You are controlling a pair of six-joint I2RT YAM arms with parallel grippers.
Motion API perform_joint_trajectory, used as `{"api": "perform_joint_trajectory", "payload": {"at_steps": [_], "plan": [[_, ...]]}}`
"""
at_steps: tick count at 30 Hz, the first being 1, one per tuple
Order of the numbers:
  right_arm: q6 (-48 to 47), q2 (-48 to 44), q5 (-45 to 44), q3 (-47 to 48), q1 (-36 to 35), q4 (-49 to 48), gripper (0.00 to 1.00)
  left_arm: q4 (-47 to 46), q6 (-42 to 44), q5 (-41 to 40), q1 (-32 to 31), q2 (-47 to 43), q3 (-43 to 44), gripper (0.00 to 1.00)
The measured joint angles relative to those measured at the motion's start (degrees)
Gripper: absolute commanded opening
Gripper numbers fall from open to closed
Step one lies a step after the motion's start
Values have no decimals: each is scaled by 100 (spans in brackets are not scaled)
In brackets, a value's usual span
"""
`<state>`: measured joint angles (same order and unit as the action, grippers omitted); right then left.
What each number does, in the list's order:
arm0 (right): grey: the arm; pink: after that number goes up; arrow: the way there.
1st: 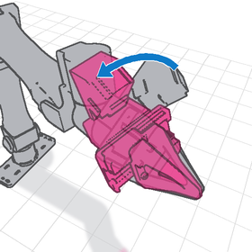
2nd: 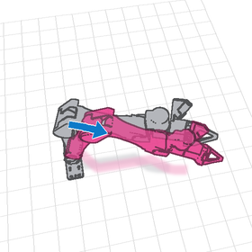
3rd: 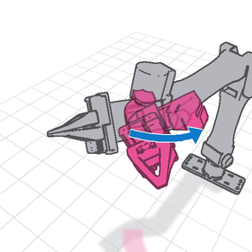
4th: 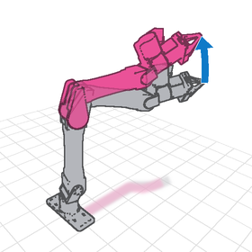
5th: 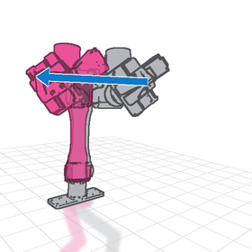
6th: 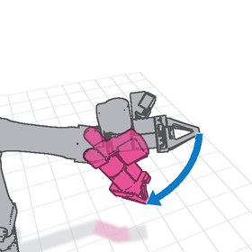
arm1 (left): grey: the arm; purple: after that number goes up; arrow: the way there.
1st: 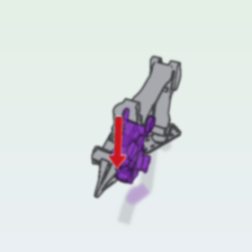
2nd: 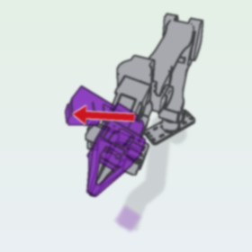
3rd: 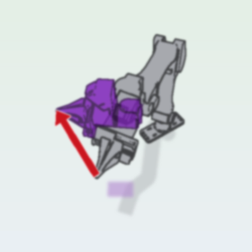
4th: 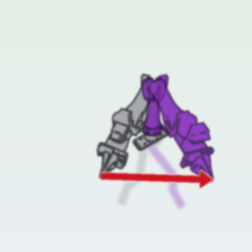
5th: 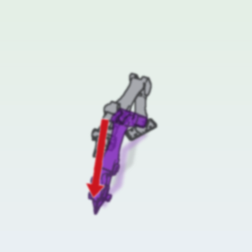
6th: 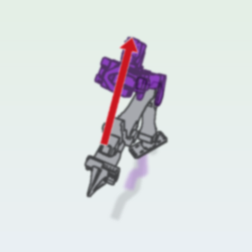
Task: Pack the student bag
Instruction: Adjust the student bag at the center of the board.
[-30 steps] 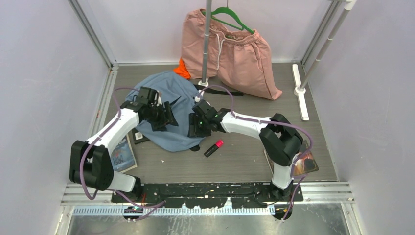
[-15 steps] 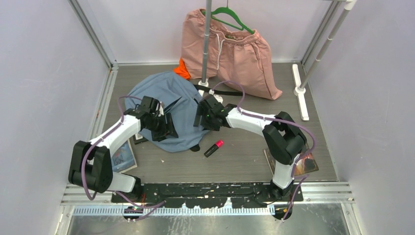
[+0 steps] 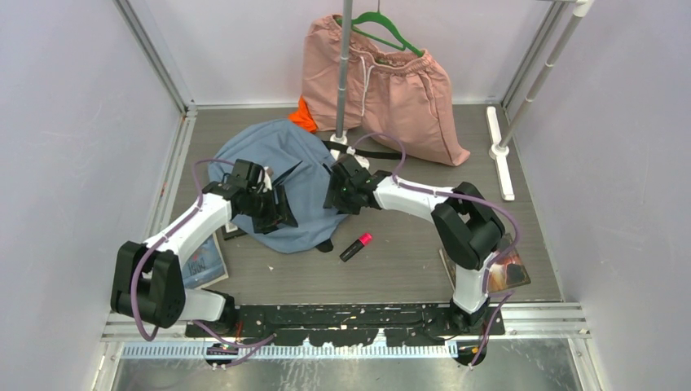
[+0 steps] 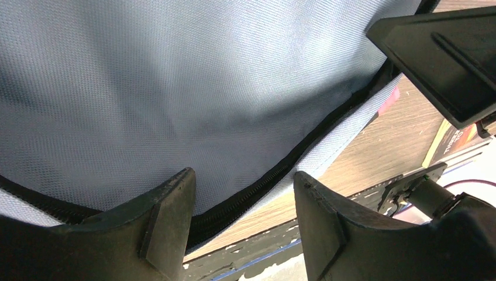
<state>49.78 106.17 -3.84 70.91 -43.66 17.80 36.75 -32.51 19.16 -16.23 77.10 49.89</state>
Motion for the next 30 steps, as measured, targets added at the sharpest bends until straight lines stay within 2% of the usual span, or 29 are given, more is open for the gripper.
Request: {"api": "perform_joint_trajectory", "payload": {"at_steps": [2, 5, 6, 13, 20, 26, 30], "plan": [[-7, 98, 208, 109, 52, -33, 54, -7, 0, 31, 0, -15, 0, 63], [-55, 243, 560, 310, 118, -103, 13, -9, 0, 68, 2, -144, 2, 64], [-61, 299, 691, 413, 138, -111, 3, -9, 0, 90, 0, -229, 2, 64], [-122, 555, 1351, 1296, 157, -170, 1, 0, 11, 144, 0, -841, 131, 65], [-46, 612, 2063, 2164, 153, -614, 1, 37, 188, 146, 0, -1067, 286, 75], [247, 616, 2328, 2476, 186, -721, 1, 98, 367, 138, -15, -1432, 369, 79], [452, 645, 2347, 2465, 190, -748, 1, 168, 610, -136, -264, -1637, 616, 79]]}}
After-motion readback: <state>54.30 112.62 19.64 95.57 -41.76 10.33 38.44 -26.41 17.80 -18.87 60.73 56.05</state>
